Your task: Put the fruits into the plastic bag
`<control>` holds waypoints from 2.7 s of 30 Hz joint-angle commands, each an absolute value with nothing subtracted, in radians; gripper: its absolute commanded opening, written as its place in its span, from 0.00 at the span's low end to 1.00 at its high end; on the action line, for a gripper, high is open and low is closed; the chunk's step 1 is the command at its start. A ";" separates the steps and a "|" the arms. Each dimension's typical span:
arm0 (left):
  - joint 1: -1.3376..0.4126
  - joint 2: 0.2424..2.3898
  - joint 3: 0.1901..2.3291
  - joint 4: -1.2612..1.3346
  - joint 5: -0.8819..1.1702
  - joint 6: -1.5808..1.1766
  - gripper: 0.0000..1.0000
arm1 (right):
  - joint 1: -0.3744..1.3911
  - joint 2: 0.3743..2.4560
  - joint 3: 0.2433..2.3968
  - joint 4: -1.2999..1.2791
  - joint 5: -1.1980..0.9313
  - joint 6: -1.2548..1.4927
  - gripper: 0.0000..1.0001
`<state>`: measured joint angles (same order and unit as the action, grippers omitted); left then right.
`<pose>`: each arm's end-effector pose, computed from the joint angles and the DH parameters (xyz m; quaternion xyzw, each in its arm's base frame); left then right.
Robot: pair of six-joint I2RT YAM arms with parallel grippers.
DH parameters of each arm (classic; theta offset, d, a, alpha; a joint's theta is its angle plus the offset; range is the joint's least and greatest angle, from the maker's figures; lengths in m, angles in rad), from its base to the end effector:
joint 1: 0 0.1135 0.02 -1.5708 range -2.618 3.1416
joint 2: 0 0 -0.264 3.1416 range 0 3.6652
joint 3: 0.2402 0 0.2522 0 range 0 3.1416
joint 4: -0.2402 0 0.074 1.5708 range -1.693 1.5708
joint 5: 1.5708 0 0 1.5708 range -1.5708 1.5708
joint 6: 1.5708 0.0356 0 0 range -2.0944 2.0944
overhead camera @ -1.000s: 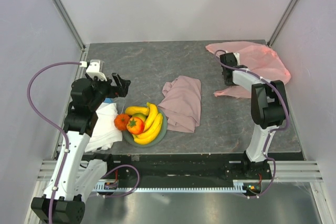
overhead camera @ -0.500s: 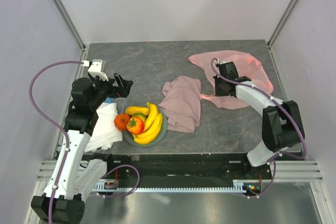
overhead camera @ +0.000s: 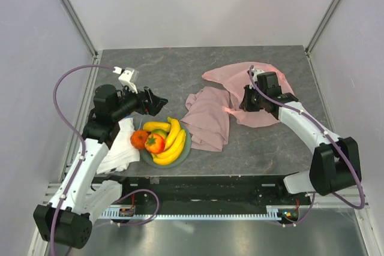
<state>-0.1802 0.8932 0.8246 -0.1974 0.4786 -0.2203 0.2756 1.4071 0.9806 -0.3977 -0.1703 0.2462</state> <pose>0.1986 -0.0528 0.3345 0.1284 0.7747 -0.3019 0.5405 0.2860 0.0871 0.2472 -0.0446 0.9272 0.1702 0.3306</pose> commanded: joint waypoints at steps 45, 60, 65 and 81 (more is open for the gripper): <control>-0.574 1.590 0.782 1.000 0.229 -1.072 0.99 | 0.275 0.904 0.773 0.127 -0.532 0.561 0.00; -0.592 1.670 0.820 1.091 0.179 -1.131 0.99 | 0.276 0.893 0.759 0.069 -0.526 0.514 0.00; -0.618 1.732 0.885 1.057 0.242 -1.127 0.99 | 0.276 0.900 0.753 0.067 -0.523 0.506 0.00; -0.629 1.645 0.943 0.783 0.360 -0.778 0.01 | 0.276 0.911 0.791 -0.063 -0.411 0.436 0.50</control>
<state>-0.6197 1.7500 0.9092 0.9115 0.3275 -1.0115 0.2760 0.9073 0.7570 -0.0013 -0.4923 0.4984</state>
